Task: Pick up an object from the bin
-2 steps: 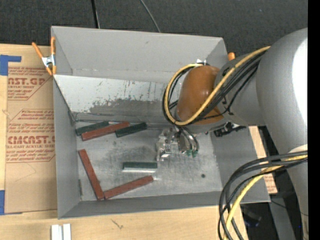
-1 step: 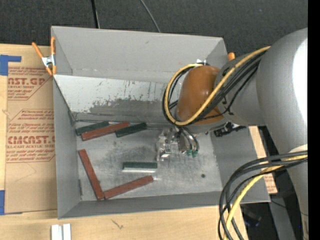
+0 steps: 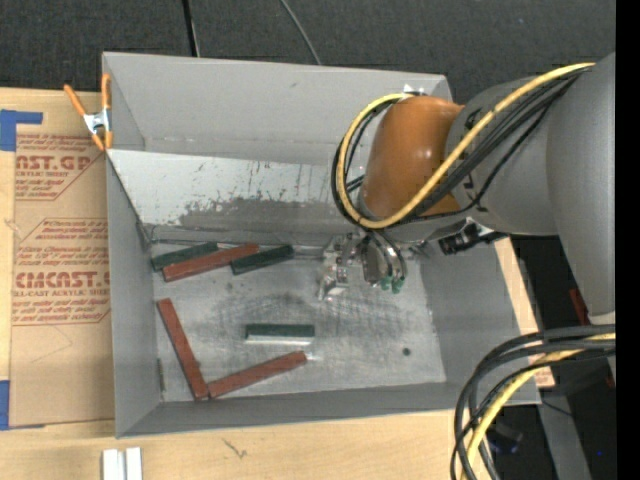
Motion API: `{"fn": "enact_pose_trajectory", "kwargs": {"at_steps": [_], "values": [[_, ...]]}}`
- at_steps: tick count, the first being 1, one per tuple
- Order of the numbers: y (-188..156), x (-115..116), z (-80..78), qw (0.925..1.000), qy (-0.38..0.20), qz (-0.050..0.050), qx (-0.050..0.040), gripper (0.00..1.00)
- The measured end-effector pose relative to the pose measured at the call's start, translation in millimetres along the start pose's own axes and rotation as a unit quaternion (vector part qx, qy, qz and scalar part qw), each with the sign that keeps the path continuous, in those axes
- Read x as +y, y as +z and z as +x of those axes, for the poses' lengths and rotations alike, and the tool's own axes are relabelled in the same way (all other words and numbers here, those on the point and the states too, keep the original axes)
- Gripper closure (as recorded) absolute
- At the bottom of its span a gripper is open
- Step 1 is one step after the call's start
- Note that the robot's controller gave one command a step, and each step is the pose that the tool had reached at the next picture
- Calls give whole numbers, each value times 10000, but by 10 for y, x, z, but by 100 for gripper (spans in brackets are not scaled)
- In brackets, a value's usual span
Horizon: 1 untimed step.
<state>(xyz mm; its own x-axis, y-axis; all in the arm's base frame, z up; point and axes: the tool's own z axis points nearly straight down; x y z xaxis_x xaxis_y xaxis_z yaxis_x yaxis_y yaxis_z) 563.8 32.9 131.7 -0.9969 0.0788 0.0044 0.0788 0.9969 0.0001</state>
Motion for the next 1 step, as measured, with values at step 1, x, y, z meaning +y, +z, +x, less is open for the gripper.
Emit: {"fn": "enact_pose_trajectory", "kwargs": {"at_steps": [1], "values": [[-202, 13, -6, 10000, 6, -10, -32, 100]]}}
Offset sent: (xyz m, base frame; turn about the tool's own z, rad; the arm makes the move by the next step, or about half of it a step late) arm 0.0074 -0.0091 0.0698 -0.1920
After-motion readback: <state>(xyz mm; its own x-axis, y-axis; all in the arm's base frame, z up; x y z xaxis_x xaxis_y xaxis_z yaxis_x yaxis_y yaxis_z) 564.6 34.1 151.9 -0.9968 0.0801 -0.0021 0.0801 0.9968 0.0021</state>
